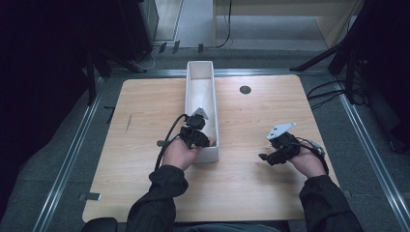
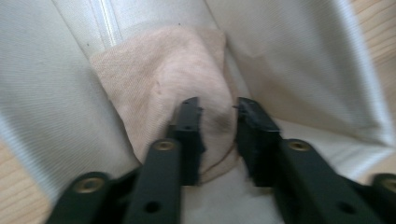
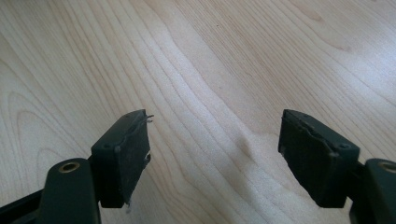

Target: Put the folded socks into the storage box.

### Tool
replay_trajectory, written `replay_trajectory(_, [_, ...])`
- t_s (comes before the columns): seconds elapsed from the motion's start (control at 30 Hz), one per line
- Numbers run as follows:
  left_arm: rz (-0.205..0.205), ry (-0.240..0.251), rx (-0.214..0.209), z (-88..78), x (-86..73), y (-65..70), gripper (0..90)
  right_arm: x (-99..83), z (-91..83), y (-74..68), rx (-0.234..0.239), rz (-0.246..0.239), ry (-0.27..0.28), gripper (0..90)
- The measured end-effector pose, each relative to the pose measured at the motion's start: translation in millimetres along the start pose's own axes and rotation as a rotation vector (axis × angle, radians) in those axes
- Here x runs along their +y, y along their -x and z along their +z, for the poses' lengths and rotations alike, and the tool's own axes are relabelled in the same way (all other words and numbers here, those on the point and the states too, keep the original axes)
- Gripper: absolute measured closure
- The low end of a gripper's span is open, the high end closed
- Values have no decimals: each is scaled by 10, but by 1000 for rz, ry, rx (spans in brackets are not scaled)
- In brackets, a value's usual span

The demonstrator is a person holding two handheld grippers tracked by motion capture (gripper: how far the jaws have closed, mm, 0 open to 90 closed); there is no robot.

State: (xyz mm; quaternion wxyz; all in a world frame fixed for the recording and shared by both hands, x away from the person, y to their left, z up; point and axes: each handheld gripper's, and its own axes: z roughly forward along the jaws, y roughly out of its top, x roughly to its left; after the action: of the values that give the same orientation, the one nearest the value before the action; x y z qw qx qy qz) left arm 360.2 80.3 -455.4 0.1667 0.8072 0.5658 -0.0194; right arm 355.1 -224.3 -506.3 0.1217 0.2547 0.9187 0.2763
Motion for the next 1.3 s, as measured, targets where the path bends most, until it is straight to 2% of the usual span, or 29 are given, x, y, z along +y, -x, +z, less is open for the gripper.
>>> replay_trajectory(0.1, [13,24,1,-99,4,3,634,1,3,1,0,0,-1,250])
replay_trajectory(0.2, [26,55,15,-205,8,6,660,1,0,-2,1,-4,-1,250])
replay_trajectory(0.33, [27,68,-17,-310,10,-25,660,0,-1,-2,-1,2,-1,249])
replay_trajectory(0.63, [28,98,-53,-446,-1,-125,643,-1,1,2,0,2,-2,250])
replay_trajectory(0.77, [32,113,-75,-512,-17,-183,607,7,7,3,2,0,-1,250])
replay_trajectory(0.87, [37,126,-76,-569,-32,-235,566,3,6,0,1,-2,-4,250])
replay_trajectory(0.97, [40,145,-68,-614,-58,-298,569,-2,2,3,2,6,-3,249])
replay_trajectory(1.2, [22,161,-71,-705,-133,-479,539,-6,4,8,3,6,-3,250])
replay_trajectory(1.3, [24,186,-49,-757,-193,-545,519,-9,6,10,2,6,-5,249])
